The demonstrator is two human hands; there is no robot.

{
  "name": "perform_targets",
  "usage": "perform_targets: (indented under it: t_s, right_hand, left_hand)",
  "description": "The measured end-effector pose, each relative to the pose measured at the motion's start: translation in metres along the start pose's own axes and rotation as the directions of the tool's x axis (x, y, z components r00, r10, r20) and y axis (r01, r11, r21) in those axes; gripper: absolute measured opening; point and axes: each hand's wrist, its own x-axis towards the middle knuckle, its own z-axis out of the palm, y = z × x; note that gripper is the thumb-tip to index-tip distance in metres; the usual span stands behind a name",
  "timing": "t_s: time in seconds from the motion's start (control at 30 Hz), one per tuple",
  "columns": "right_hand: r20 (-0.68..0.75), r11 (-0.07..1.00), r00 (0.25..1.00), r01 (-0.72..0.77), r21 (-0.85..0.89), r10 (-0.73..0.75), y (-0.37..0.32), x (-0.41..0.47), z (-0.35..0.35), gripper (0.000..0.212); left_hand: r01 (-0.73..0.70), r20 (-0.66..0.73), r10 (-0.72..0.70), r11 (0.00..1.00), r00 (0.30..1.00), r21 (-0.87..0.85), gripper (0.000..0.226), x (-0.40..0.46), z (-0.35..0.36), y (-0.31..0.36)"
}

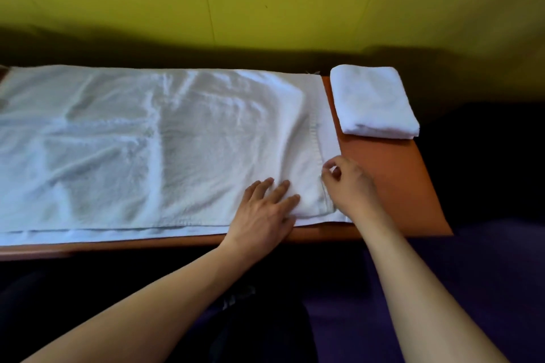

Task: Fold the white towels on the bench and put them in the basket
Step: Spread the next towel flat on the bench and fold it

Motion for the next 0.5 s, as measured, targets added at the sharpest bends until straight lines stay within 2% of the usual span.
perform_targets:
  t_s: [0.07, 0.17, 0.3, 0.33, 0.4, 0.43, 0.5]
  right_hand:
    - [0.084, 0.994, 0.993, -0.092, 0.052, 0.087, -0.003, 0.001, -0.001, 0.012]
    - [0.09, 0.981, 0.982, -0.173, 0.082, 0.166, -0.008, 0.014, -0.008, 0.018]
    - [0.165, 0.934, 0.966, -0.239, 0.266, 0.2, -0.017, 0.044, -0.011, 0.03]
    - [0.193, 0.894, 0.96, -0.262, 0.364, 0.203, -0.021, 0.051, -0.011, 0.029]
    - [0.329, 0.735, 0.916, -0.386, 0.557, 0.231, -0.034, 0.064, -0.013, 0.028]
    - [0.406, 0.654, 0.884, -0.451, 0.607, 0.232, -0.04, 0.072, -0.012, 0.03]
    - [0.487, 0.578, 0.838, -0.53, 0.621, 0.246, -0.051, 0.091, -0.008, 0.035]
  left_hand:
    - [-0.019, -0.062, 0.019, 1.0, 0.998, 0.0, 0.034, 0.007, -0.008, 0.001]
    - [-0.016, -0.146, 0.018, 1.0, 0.989, 0.01, 0.017, 0.014, -0.013, 0.003]
    - [0.113, -0.194, -0.18, 0.942, 0.964, -0.315, 0.014, 0.01, -0.022, 0.01]
    - [0.132, -0.185, -0.216, 0.915, 0.959, -0.382, 0.014, 0.008, -0.026, 0.01]
    - [0.153, -0.16, -0.251, 0.874, 0.955, -0.462, 0.015, 0.005, -0.035, 0.008]
    - [0.154, -0.158, -0.256, 0.867, 0.954, -0.475, 0.018, 0.003, -0.039, 0.007]
    - [0.155, -0.146, -0.254, 0.862, 0.956, -0.482, 0.023, 0.0, -0.046, 0.006]
